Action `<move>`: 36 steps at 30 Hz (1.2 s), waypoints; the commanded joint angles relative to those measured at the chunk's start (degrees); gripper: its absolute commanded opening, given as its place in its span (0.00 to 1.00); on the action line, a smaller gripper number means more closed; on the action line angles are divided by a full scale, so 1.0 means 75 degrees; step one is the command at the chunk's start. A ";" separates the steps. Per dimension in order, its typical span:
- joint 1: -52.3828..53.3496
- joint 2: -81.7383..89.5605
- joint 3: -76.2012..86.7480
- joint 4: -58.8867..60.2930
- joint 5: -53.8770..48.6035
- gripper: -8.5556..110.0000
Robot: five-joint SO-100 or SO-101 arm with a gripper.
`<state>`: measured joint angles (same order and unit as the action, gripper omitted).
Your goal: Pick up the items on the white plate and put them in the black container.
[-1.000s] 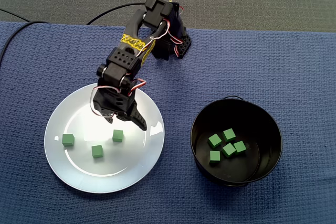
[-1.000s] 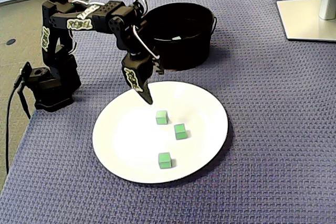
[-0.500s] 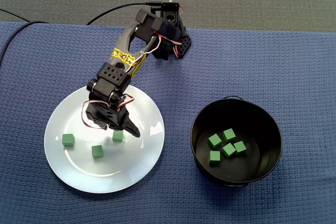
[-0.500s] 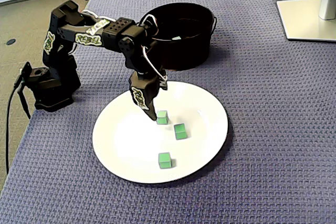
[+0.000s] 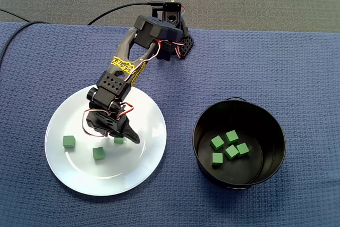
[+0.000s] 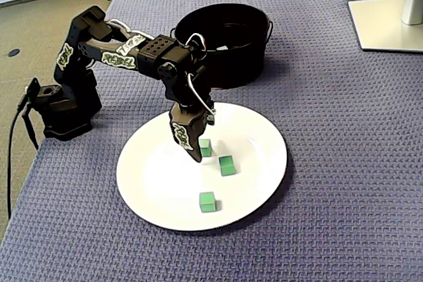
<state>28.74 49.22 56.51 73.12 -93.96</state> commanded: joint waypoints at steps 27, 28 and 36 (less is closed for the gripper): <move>0.0012 0.0246 0.0656 -0.0187 -0.0141 0.07; 0.0023 0.0258 0.0668 -0.0187 -0.0129 0.07; 0.0223 0.1500 -0.0480 0.0457 0.0949 0.07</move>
<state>28.83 51.33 59.68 73.74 -91.41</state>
